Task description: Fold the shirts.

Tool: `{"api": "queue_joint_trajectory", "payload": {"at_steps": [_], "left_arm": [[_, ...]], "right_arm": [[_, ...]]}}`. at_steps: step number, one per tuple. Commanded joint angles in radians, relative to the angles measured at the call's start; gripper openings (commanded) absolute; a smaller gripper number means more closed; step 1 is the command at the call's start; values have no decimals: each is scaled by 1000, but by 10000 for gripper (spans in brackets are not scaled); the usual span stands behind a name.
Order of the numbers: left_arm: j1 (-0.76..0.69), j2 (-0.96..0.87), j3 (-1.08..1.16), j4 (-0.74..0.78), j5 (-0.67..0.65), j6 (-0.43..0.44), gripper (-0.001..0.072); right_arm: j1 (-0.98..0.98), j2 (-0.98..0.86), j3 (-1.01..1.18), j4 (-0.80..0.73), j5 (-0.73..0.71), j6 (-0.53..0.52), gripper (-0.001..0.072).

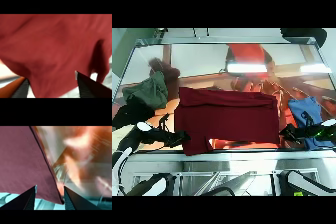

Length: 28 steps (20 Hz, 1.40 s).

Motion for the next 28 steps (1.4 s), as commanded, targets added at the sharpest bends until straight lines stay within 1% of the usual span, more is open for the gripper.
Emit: {"api": "queue_joint_trajectory", "payload": {"at_steps": [1, 2, 8, 10, 12, 13, 14, 15, 17, 19, 20, 21, 22, 23, 25, 26, 28], "left_arm": [[-48, 2, 14, -13, 82, 9, 192], [-48, 2, 34, -13, 73, 8, 22], [-48, 2, 147, -11, -20, 9, 23], [-48, 2, 165, -11, -43, 9, 23], [-48, 2, 179, -11, -67, 9, 23], [-48, 2, 188, -11, -79, 9, 23], [-47, 2, 201, -11, -95, 9, 23], [-47, 2, 216, -10, -112, 9, 23], [-46, 12, 241, 5, -151, 9, 22], [-43, 58, 241, 60, -173, -6, 22], [-37, 88, 240, 114, -190, -31, 22], [-22, 125, 227, 153, -201, -51, 22], [5, 168, 204, 161, -217, -55, 21], [32, 208, 180, 154, -228, -51, 22], [87, 282, 147, 151, -264, -51, 22], [103, 316, 143, 145, -267, -47, 22], [113, 358, 160, 128, -239, -33, 22]], "right_arm": [[0, 0, -12, 0, -2, -26, 405], [0, 0, -12, 0, -3, -34, 405], [4, -52, -20, 11, 4, -76, 403], [26, -93, -24, 57, 15, -120, 357], [63, -116, -23, 150, 27, -188, 349], [84, -119, -21, 177, 40, -216, 236], [98, -117, -13, 177, 56, -220, 89], [102, -113, 0, 177, 76, -217, 16], [92, -84, 37, 166, 110, -201, 16], [63, -38, 53, 122, 116, -163, 16], [45, -20, 53, 72, 115, -130, 16], [22, -7, 52, -11, 113, -74, 15], [1, 1, 52, -71, 113, -20, 15], [-21, 9, 52, -77, 118, 1, 15], [-39, 23, 53, -37, 120, 5, 15], [-37, 29, 53, 2, 119, -16, 15], [-21, 38, 53, 173, 126, -94, 16]]}}
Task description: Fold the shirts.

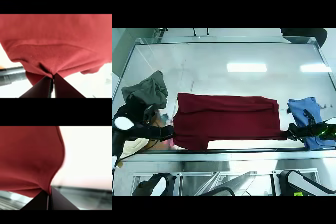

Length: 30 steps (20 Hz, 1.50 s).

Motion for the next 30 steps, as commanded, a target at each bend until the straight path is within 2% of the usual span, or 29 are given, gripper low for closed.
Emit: {"api": "queue_joint_trajectory", "payload": {"at_steps": [1, 3, 6, 12, 23, 25, 30], "left_arm": [[34, 77, 13, -13, 13, 11, 22], [30, 51, 63, -12, 12, 31, 22], [30, -55, 173, -12, 11, 35, 22], [26, -327, 442, -14, 21, 37, 22], [-55, -799, 898, -10, 58, 63, 22], [-69, -885, 960, -10, 57, 87, 23], [-105, -1080, 1116, -10, -44, 93, 23]], "right_arm": [[13, 19, 3, 228, 9, -92, 16], [48, 17, 11, 348, 1, -155, 17], [89, 15, 52, 425, -67, -191, 16], [90, -18, 190, 430, -192, -190, 16], [198, -361, 377, 462, -396, -248, 17], [212, -398, 383, 468, -406, -286, 17], [225, -455, 383, 461, -409, -300, 18]]}}
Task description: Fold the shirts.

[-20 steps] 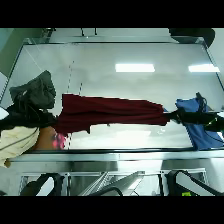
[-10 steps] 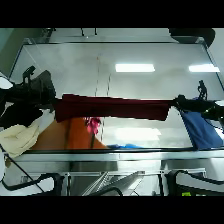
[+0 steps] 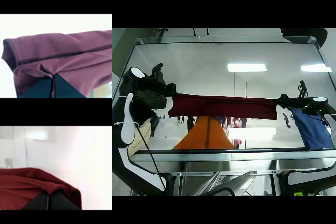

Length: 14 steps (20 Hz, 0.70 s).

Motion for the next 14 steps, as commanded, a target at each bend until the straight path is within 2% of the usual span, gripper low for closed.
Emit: {"api": "queue_joint_trajectory", "payload": {"at_steps": [1, 4, 8, 10, 11, 12, 13, 14], "left_arm": [[-17, -134, 112, -6, -95, 6, 23], [-16, -187, 169, -4, -165, -21, 23], [-15, -187, 169, -5, -180, -20, 23], [-16, -181, 169, -6, -188, -28, 26], [-16, -170, 169, -6, -190, -27, 141], [-16, -152, 169, -6, -190, -27, 550], [-12, -131, 169, -5, -192, -32, 693], [-7, -107, 169, -3, -200, -31, 692]], "right_arm": [[8, -44, 5, -2, -13, -26, 18], [8, -65, 5, -3, -14, -32, 18], [8, -71, 5, -9, -9, -32, 28], [8, -63, 6, -9, 9, -31, 236], [5, -55, 11, -13, 34, -31, 234], [3, -43, 26, -36, 65, -31, 235], [-3, -28, 47, -84, 93, -24, 270], [-11, -11, 68, -141, 100, 12, 422]]}}
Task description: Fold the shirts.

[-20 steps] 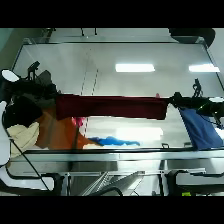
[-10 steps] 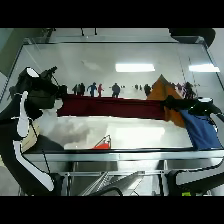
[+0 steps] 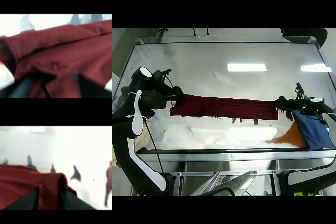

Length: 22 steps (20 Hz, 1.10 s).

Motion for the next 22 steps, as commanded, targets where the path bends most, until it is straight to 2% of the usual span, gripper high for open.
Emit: {"api": "queue_joint_trajectory", "payload": {"at_steps": [1, 3, 5, 11, 12, 13, 14, 15, 16, 17, 19, 20, 22], "left_arm": [[20, 65, 2, 8, -28, -5, 692], [46, 112, 2, 7, -34, -13, 692], [79, 151, 2, 2, -34, -38, 692], [80, 204, 2, -3, -37, -39, 692], [74, 204, -2, -3, -35, -39, 691], [67, 201, -3, -3, -34, -39, 691], [56, 200, -2, -4, -33, -39, 691], [40, 198, -3, -4, -33, -43, 690], [20, 198, -3, -4, -33, -42, 685], [-4, 198, -3, -4, -32, -42, 535], [-71, 190, -2, -4, -20, -42, 89], [-113, 178, -2, -4, -5, -42, 23], [-221, 137, -3, -7, 53, -45, 23]], "right_arm": [[-19, 43, 56, -155, 55, 86, 510], [-33, 46, 79, -254, 54, 190, 530], [-35, 18, 79, -270, 69, 249, 530], [21, -100, 79, -166, 131, 258, 532], [33, -110, 79, -149, 135, 257, 506], [42, -113, 79, -126, 143, 248, 381], [47, -111, 80, -95, 158, 210, 161], [49, -107, 87, -63, 182, 192, 64], [49, -98, 102, -50, 205, 180, 19], [47, -80, 127, -48, 228, 179, 18], [42, -28, 203, -48, 263, 187, 18], [40, -2, 253, -48, 282, 202, 18], [40, 31, 385, -48, 360, 246, 17]]}}
